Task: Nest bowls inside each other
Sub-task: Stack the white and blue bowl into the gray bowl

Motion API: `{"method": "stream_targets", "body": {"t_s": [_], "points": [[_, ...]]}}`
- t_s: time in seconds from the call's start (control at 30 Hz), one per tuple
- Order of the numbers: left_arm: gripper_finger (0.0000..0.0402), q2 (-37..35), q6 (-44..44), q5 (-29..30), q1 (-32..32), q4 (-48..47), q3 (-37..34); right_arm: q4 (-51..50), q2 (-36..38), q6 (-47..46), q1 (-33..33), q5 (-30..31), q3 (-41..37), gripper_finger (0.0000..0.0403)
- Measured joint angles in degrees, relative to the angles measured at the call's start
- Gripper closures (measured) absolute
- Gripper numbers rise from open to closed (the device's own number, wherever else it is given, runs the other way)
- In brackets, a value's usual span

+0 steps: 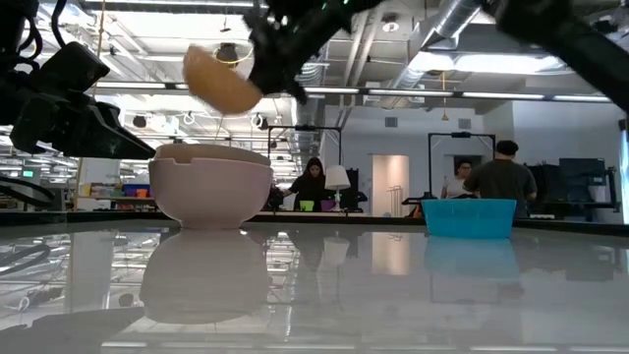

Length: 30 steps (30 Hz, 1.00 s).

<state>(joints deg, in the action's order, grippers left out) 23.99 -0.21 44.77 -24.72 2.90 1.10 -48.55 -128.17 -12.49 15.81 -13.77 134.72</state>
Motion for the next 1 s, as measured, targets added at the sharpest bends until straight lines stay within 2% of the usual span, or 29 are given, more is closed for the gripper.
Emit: {"method": "stream_targets", "body": {"t_s": [0.1, 0.2, 0.6, 0.83, 1.0], "points": [[0.0276, 0.0, 0.0, 0.0, 0.0, 0.0, 0.0, 5.7, -1.5, -3.6, 1.5, -2.7, -3.4, 0.0364], [0.0276, 0.0, 0.0, 0.0, 0.0, 0.0, 0.0, 7.2, -3.3, -4.3, 2.9, -4.5, -4.3, 0.0364], [0.0276, 0.0, 0.0, -0.5, 0.0, 0.0, 0.0, 12.5, -8.9, -4.0, 3.6, -4.2, -4.4, 0.0361], [0.0276, 0.0, 0.0, -0.5, 0.0, 0.0, 0.0, 12.3, -9.1, -2.8, 3.8, -1.9, -5.0, 0.0360], [0.0276, 0.0, 0.0, -0.5, 0.0, 0.0, 0.0, 12.3, -9.1, -2.0, 3.4, -1.3, -5.1, 0.0339]]}}
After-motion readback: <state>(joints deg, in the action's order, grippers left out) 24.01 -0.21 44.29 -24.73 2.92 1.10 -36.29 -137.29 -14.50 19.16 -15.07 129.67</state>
